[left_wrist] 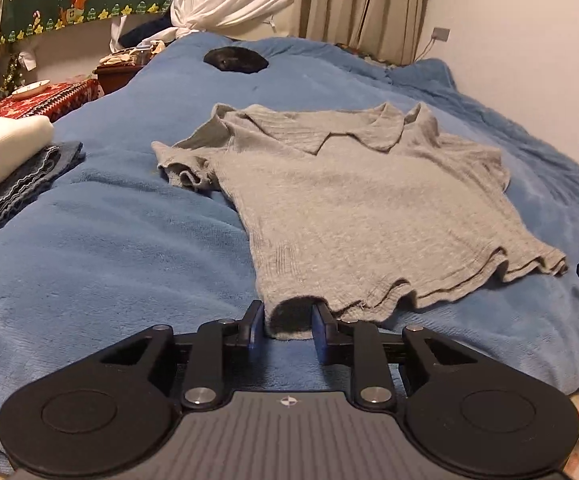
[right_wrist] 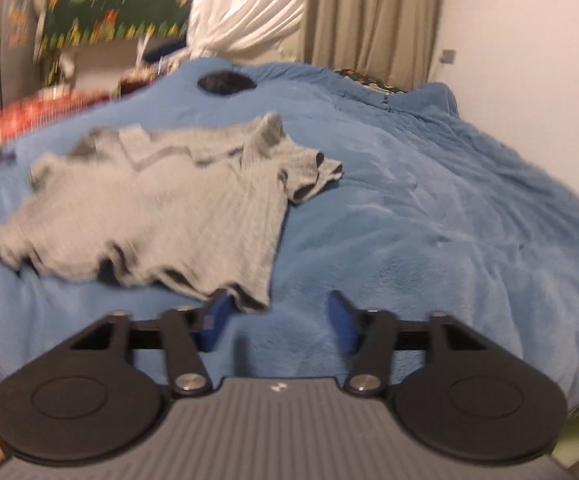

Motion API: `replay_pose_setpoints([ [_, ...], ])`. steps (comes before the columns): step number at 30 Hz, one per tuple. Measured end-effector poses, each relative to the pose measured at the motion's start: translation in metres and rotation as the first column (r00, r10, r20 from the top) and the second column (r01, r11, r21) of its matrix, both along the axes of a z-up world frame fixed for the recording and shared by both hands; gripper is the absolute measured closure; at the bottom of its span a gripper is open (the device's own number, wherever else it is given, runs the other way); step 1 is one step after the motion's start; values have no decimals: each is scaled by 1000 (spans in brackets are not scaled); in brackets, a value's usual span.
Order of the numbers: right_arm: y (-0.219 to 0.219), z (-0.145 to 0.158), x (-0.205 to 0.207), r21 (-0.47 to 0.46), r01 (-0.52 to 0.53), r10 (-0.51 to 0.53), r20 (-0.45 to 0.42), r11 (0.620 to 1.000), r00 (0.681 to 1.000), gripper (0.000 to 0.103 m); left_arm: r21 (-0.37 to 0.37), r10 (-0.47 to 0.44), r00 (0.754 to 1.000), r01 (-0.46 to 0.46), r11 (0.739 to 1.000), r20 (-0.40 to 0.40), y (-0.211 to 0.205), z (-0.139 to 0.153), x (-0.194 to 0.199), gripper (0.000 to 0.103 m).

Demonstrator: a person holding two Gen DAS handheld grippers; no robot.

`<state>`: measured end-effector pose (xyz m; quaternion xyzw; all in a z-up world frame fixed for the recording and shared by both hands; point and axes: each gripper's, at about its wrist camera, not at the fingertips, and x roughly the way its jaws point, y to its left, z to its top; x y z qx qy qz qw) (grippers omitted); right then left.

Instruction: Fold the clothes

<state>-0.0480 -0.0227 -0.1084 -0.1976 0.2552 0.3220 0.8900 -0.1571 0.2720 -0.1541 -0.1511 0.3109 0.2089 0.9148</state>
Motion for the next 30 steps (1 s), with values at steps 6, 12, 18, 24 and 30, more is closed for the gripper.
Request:
replay_pose_setpoints([
  [6, 10, -12, 7, -29, -27, 27, 16, 999, 999, 70, 14, 32, 999, -32, 999, -12, 2, 0, 5, 98],
  [12, 28, -18, 11, -44, -50, 52, 51, 998, 997, 74, 108, 68, 998, -69, 992, 15, 4, 18, -7, 101],
  [18, 38, -23, 20, -34, -29, 30, 32, 999, 999, 101, 62, 69, 997, -68, 996, -25, 13, 8, 0, 100],
  [24, -2, 13, 27, 149, 101, -102, 0, 984, 995, 101, 106, 126, 991, -129, 986, 36, 18, 33, -26, 102],
  [30, -30, 42, 15, 220, 105, -104, -13, 970, 994, 101, 127, 124, 988, -135, 983, 93, 14, 70, -64, 102],
])
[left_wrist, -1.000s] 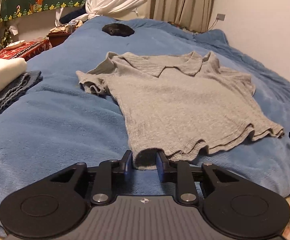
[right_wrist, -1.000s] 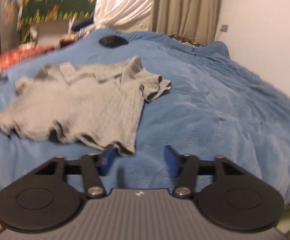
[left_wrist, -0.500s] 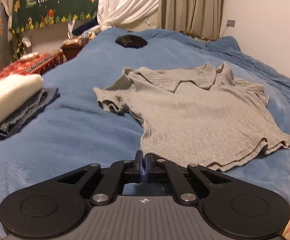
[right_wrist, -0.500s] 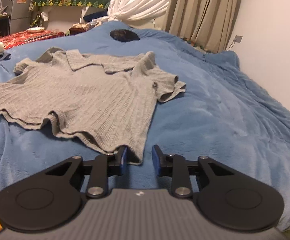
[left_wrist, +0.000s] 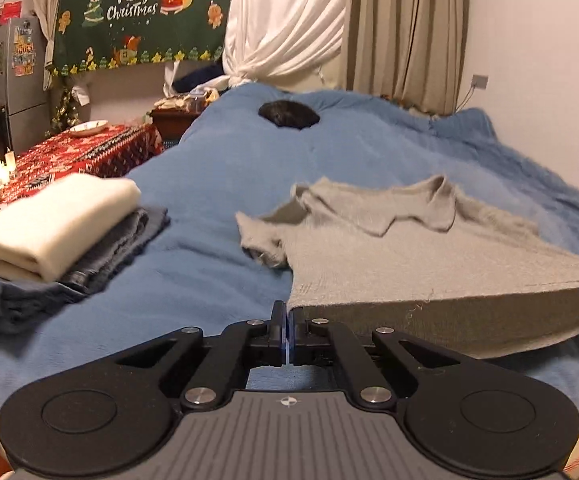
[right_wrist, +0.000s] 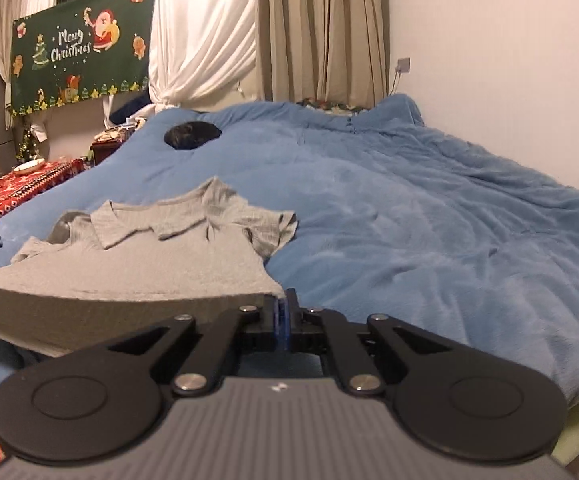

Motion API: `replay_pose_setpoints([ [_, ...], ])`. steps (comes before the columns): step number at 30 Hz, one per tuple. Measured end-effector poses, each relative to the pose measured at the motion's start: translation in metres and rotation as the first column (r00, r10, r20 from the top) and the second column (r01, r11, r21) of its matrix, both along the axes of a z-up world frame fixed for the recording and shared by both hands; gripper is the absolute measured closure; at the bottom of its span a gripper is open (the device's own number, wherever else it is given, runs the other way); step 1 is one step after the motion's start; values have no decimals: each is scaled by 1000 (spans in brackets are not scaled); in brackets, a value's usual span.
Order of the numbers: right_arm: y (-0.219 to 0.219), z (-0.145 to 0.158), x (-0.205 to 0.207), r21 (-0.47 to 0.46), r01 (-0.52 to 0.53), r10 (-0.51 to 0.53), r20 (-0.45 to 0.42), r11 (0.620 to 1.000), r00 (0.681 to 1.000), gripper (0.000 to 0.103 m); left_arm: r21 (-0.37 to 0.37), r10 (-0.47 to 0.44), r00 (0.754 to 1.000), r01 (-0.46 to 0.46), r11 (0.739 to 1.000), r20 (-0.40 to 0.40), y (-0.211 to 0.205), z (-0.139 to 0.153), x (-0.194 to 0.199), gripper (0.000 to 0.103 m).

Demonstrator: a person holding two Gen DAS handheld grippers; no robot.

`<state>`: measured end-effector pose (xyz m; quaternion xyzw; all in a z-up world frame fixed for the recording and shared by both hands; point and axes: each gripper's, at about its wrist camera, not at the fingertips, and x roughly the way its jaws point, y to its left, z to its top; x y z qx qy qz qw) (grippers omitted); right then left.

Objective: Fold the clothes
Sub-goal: 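Pull the hem with both tools to straighten the shirt flat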

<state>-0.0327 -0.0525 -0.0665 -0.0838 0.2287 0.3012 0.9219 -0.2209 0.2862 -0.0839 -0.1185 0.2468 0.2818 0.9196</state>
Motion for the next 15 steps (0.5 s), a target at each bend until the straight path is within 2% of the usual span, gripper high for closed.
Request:
replay_pose_setpoints([
  [3, -7, -6, -7, -28, -7, 7, -19, 1000, 1000, 101, 32, -27, 998, 29, 999, -50, -12, 0, -9, 102],
  [8, -7, -42, -2, -142, -23, 7, -112, 990, 994, 101, 14, -69, 977, 73, 997, -201, -20, -35, -3, 101],
  [11, -5, -51, -4, -180, -47, 25, -124, 983, 992, 100, 25, -81, 971, 89, 996, -225, -25, -44, -2, 100],
  [13, -6, -50, -6, -177, -60, 36, -132, 982, 991, 100, 26, -91, 968, 100, 995, -233, -26, -47, -3, 91],
  [14, -7, -49, -7, -173, -67, 43, -140, 983, 989, 98, 18, -98, 969, 105, 994, -228, -25, -45, -5, 89],
  [15, -9, -48, -8, -168, -74, 49, -147, 983, 988, 94, 8, -104, 969, 109, 994, -226, -23, -43, -6, 86],
])
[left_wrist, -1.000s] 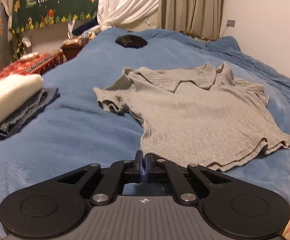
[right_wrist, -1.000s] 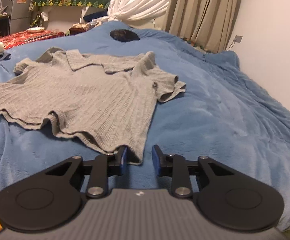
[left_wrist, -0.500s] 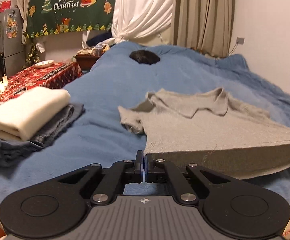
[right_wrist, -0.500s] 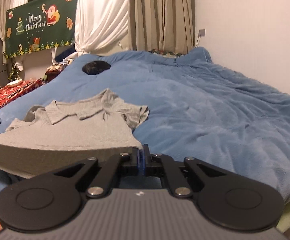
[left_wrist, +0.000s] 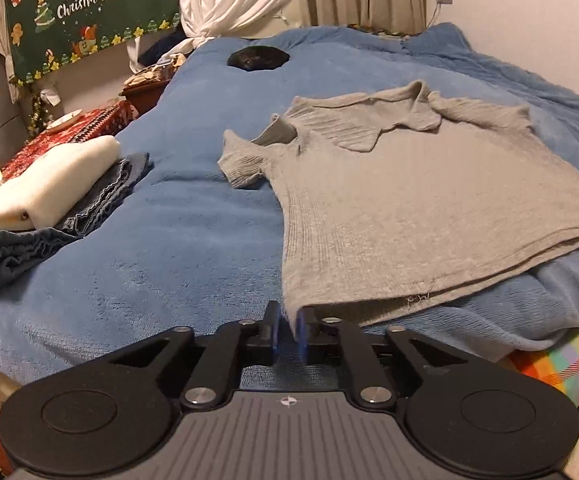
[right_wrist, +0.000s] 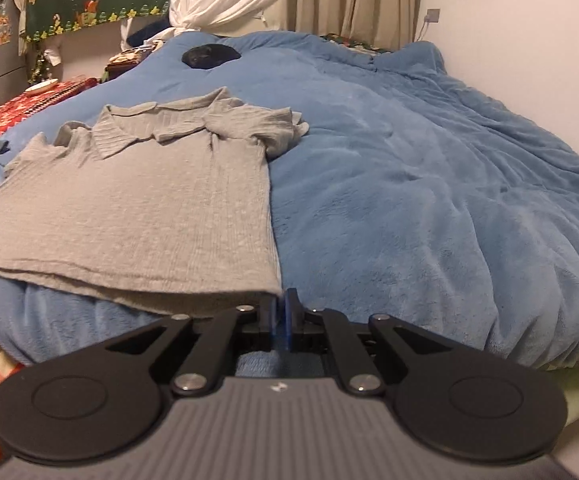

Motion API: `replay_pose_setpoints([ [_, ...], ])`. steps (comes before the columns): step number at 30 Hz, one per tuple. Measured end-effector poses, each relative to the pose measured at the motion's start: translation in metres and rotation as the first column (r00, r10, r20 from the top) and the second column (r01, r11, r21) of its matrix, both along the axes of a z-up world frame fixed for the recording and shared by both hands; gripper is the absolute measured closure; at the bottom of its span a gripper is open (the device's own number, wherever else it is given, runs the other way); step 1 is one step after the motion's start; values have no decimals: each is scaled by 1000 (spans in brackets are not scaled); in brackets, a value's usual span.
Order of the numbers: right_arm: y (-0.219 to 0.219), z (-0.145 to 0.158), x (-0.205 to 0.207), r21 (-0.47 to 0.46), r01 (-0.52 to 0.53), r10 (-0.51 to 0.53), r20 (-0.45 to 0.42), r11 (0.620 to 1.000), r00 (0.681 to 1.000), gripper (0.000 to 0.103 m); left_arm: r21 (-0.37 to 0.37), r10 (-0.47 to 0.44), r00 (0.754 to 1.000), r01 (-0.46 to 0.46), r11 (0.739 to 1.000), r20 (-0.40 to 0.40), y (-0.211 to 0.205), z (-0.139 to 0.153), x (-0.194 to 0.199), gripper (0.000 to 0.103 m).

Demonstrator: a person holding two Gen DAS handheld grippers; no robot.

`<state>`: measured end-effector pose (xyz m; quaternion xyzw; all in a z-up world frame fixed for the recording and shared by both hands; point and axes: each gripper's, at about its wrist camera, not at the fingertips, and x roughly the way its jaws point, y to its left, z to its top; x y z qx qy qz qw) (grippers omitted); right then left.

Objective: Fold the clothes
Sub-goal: 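Pull the hem with both tools to straighten the shirt flat, then release the hem and move both tools toward the shirt collar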

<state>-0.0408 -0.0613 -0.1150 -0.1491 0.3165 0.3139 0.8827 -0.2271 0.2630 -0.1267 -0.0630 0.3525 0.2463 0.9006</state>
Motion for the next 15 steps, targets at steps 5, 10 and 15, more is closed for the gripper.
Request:
replay_pose_setpoints([
  [5, -13, 20, 1, 33, -20, 21, -44, 999, 999, 92, -83, -14, 1000, 15, 996, 12, 11, 13, -11, 79],
  [10, -5, 49, 24, 66, -64, 68, -57, 996, 996, 87, -79, -35, 999, 38, 996, 38, 33, 37, 4, 73],
  [15, 51, 74, 88, 74, -135, 138, -47, 988, 989, 85, -51, -81, 993, 85, 995, 91, 73, 52, 67, 73],
])
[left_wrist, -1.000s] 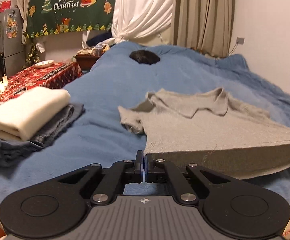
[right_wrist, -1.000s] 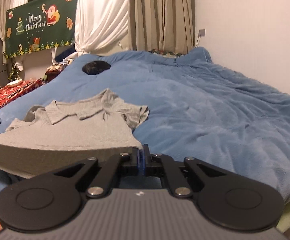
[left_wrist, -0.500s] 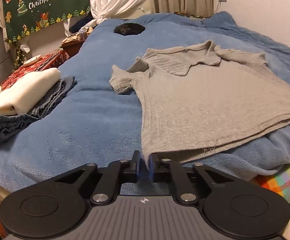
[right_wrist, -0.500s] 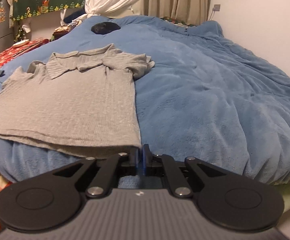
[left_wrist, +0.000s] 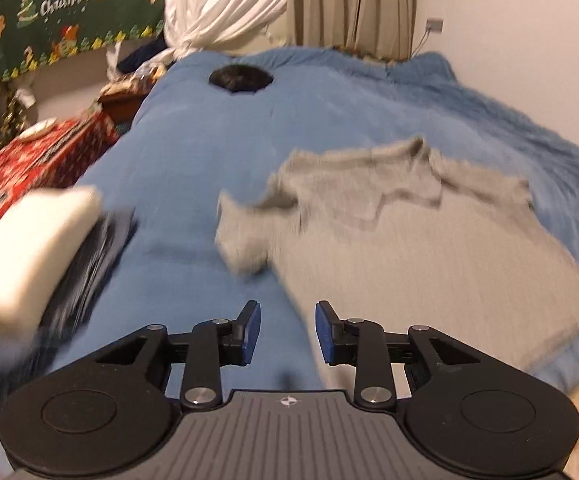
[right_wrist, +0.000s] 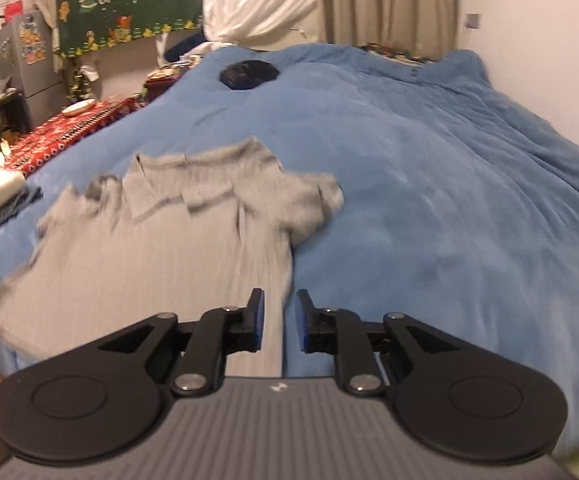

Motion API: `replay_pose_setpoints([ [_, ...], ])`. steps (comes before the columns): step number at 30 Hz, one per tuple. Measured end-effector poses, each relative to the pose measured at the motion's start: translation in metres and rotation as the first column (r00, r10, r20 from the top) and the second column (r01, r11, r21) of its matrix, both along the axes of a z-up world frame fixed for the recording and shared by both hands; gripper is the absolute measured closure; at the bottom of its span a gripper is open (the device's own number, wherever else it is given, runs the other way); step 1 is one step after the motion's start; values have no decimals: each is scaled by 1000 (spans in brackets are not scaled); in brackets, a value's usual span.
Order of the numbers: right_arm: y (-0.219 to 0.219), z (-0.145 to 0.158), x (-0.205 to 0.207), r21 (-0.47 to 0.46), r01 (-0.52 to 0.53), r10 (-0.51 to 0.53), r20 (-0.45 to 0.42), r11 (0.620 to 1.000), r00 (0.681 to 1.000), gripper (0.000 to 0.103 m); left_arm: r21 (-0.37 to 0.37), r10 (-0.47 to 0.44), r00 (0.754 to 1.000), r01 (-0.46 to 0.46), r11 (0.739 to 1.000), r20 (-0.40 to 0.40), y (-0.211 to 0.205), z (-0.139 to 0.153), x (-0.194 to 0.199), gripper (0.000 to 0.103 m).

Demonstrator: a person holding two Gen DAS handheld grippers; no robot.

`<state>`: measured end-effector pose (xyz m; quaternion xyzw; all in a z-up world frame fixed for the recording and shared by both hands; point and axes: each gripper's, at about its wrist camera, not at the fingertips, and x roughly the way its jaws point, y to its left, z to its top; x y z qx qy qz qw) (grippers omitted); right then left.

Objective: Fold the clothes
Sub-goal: 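Release the hem and move both tools toward the shirt collar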

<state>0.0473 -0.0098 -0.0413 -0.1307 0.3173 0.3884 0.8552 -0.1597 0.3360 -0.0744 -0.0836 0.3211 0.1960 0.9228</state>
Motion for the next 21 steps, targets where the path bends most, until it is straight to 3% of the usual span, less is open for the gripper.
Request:
replay_pose_setpoints([
  [6, 81, 23, 97, -56, -73, 74, 12, 996, 997, 76, 65, -28, 999, 29, 997, -22, 60, 21, 101, 73],
  [10, 121, 26, 144, -109, -118, 117, -21, 987, 993, 56, 116, 20, 998, -12, 993, -62, 84, 36, 144, 73],
  [14, 135, 19, 166, -201, -181, 165, -93, 963, 982, 54, 37, 29, 985, -23, 999, -168, 91, 48, 163, 73],
  [18, 134, 12, 181, -315, -223, 186, -144, 923, 972, 54, -39, -27, 972, 19, 999, -232, 81, 59, 172, 73],
  [21, 122, 8, 200, -284, -160, 109, -185, 945, 977, 55, -29, -65, 968, 60, 998, -243, 67, 59, 181, 73],
])
